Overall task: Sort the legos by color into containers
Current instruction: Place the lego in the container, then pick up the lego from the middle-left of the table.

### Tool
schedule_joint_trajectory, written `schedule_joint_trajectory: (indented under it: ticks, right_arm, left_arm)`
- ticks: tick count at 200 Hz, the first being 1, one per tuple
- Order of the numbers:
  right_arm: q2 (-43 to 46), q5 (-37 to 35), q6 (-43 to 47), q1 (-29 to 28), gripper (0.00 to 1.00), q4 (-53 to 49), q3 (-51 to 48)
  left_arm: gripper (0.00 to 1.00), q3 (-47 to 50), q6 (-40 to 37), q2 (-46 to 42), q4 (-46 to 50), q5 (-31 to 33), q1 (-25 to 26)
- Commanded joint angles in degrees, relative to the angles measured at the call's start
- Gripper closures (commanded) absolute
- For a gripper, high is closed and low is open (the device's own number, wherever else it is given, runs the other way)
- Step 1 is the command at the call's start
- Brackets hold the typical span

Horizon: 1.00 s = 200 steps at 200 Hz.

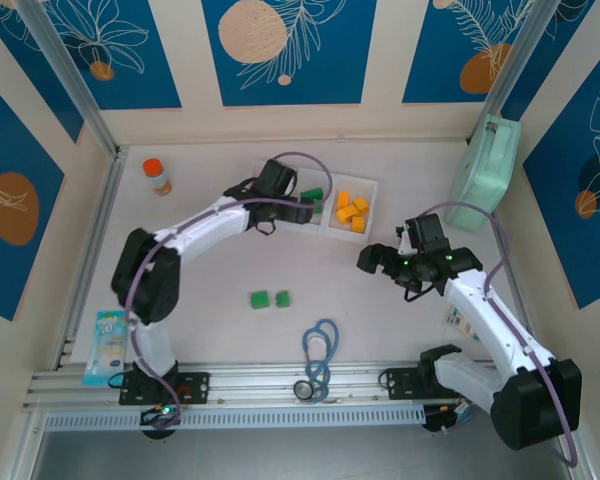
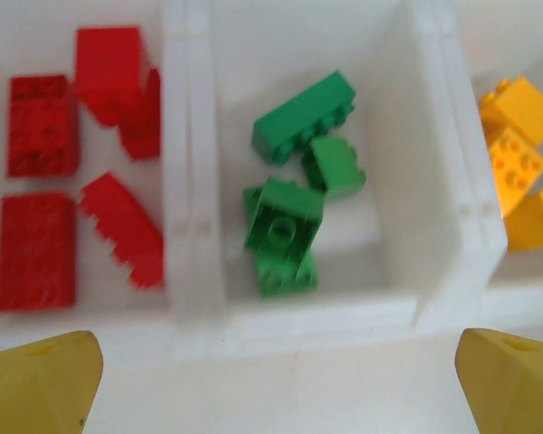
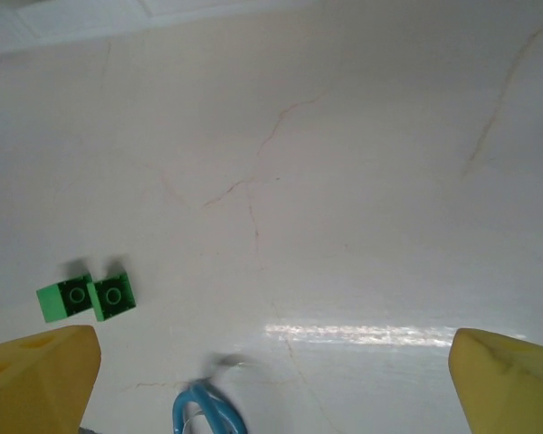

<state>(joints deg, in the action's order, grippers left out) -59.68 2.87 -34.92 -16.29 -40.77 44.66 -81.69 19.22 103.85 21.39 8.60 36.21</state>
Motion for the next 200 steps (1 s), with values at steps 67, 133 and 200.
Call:
schedule_joint_trajectory:
  ticks: [67,133,200]
  right_arm:
    - [-15.05,-2.78,-0.5,-10.62,0.01,3.52,8.46]
    - [-17.6,-4.89,-3.55,-11.48,0.0,4.94,7.78]
    - [-16.62,-6.33,-3.27,-11.57,0.0,5.3,6.63]
  left_arm:
    - [0.07,37.06,14.4,-31.58,5.62,-5.7,1.37]
    - [0.06,43.58,18.6,-44.9,15.36,-6.94,3.97]
    - [0.01,41.07,25.68,-40.38,16.78,-3.51,5.75]
